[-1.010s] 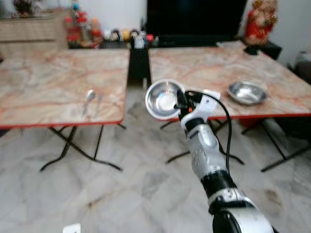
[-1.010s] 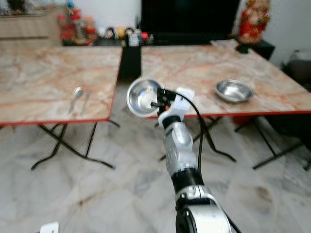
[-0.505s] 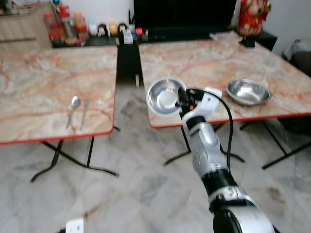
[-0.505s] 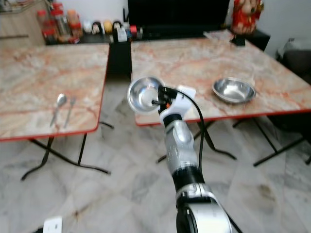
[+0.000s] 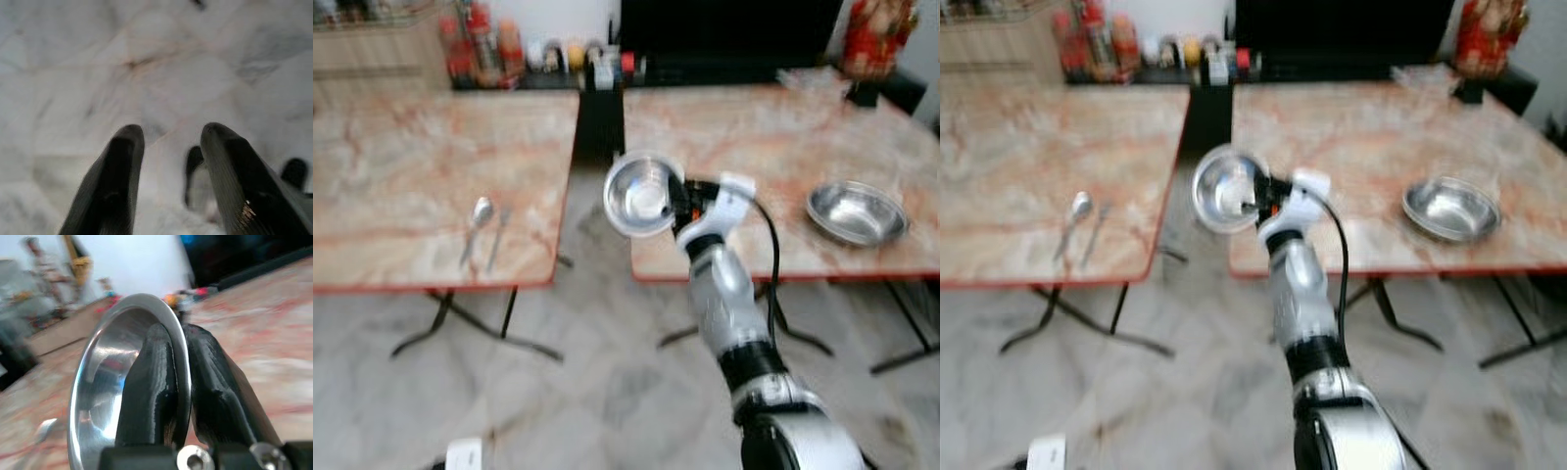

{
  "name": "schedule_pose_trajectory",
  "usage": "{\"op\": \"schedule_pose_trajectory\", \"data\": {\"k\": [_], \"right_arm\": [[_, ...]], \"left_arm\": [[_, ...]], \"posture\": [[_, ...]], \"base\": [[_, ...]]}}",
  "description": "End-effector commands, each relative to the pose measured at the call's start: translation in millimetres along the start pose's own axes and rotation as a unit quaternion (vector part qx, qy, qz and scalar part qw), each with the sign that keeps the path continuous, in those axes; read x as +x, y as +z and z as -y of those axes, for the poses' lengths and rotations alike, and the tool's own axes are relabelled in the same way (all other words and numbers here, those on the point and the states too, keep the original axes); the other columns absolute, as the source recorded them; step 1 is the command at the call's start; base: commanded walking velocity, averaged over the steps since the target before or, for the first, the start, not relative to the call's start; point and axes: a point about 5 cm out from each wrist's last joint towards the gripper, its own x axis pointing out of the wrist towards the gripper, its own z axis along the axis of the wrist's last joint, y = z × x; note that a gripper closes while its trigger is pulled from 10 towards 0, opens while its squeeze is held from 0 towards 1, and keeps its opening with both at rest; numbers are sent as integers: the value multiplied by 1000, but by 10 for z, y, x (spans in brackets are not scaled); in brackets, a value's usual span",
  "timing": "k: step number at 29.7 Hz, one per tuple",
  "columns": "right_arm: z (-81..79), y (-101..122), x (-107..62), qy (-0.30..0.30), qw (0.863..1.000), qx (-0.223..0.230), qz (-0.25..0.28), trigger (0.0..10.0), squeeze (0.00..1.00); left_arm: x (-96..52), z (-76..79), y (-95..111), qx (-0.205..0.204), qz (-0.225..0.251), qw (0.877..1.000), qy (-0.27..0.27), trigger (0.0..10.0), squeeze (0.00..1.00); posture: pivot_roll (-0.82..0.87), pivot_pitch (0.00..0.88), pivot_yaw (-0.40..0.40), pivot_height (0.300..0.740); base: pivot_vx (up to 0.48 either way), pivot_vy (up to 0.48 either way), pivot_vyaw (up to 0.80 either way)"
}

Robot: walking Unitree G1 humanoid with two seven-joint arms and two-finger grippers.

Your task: Setting the table

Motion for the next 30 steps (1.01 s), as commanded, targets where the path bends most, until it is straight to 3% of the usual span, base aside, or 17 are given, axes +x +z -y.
{"op": "schedule_pose_trajectory", "data": {"k": [1, 8, 21, 30], "right_arm": [[-78, 91, 53, 13, 1000, 9, 20, 10000, 0], [-89, 109, 58, 16, 999, 15, 25, 10000, 0], [-145, 84, 62, 40, 999, -18, 14, 10000, 0], [-143, 73, 57, 40, 999, -17, 12, 10000, 0]], "left_arm": [[-2, -28, -15, 4, -5, 1000, 2, 10000, 0], [0, -26, -12, 2, -5, 1000, 2, 10000, 0], [5, 8, -4, -1, -5, 1000, 5, 10000, 0], [5, -4, -12, 4, -9, 1000, 6, 10000, 0]], "posture": [[14, 1, -11, 732], [13, 0, -13, 732], [8, 0, -23, 732], [6, 0, -19, 732]], "base": [[337, 0, 0], [337, 0, 0], [333, 0, 0], [0, 0, 0]]}}
